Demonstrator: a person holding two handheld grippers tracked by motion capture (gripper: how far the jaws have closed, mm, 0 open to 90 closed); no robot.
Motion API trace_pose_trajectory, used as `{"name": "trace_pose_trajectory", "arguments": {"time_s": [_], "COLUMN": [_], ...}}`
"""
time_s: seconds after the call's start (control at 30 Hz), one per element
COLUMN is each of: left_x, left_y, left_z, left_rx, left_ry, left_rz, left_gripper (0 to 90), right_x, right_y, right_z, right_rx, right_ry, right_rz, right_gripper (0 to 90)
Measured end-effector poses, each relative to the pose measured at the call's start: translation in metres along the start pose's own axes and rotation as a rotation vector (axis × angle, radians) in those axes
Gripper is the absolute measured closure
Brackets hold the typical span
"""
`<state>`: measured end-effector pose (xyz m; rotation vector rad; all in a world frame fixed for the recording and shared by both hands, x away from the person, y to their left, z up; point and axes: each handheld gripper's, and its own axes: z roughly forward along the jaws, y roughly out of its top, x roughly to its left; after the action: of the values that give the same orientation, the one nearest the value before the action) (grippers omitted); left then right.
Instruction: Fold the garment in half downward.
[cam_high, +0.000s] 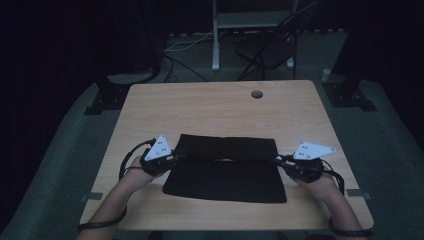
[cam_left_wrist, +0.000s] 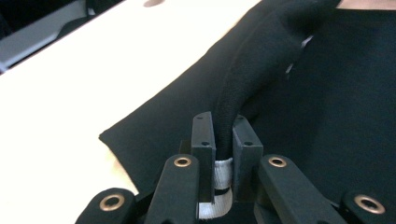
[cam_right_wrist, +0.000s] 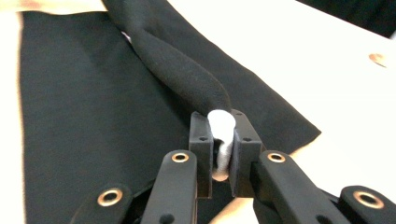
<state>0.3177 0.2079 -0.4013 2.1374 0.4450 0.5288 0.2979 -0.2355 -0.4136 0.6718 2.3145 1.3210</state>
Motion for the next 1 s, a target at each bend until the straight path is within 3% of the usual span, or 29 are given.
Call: {"name": "trace_pose_trajectory", "arguments": {"time_s": [0.1,0.27,0.33,0.37,0.43,0.57,0.67,0.83,0.93,1.0], "left_x": [-0.012,-0.025,-0.027,-0.03,-0.033,-0.035,-0.036,-0.036,-0.035,-0.033], "left_y": [-0.005,-0.014,-0.017,-0.02,-0.025,-0.034,-0.038,-0.039,-0.037,-0.035], "left_z": [-0.012,-0.025,-0.027,-0.026,-0.024,-0.017,-0.015,-0.018,-0.023,-0.028], "left_rx": [-0.008,-0.012,0.011,0.045,0.076,0.127,0.155,0.153,0.136,0.105], "left_ry": [-0.029,-0.054,-0.076,-0.112,-0.147,-0.164,-0.18,-0.2,-0.255,-0.275], "left_rz": [0.01,0.005,0.005,-0.01,-0.022,-0.033,-0.044,-0.052,-0.108,-0.142], "left_gripper": [83.0,82.8,82.8,82.8,82.8,82.8,82.7,81.1,66.6,55.7], "right_x": [0.013,0.031,0.039,0.043,0.045,0.048,0.046,0.042,0.04,0.039], "right_y": [-0.002,-0.005,-0.01,-0.015,-0.023,-0.035,-0.039,-0.039,-0.038,-0.035], "right_z": [-0.008,-0.021,-0.023,-0.022,-0.019,-0.012,-0.012,-0.014,-0.019,-0.025], "right_rx": [0.004,-0.007,0.034,0.084,0.125,0.168,0.153,0.156,0.162,0.106], "right_ry": [0.017,0.059,0.106,0.127,0.15,0.174,0.188,0.198,0.235,0.289], "right_rz": [-0.055,-0.09,-0.103,-0.116,-0.122,-0.106,-0.082,-0.067,-0.049,-0.017], "right_gripper": [82.8,82.7,82.7,82.7,82.7,82.6,82.4,79.5,62.8,49.9]}}
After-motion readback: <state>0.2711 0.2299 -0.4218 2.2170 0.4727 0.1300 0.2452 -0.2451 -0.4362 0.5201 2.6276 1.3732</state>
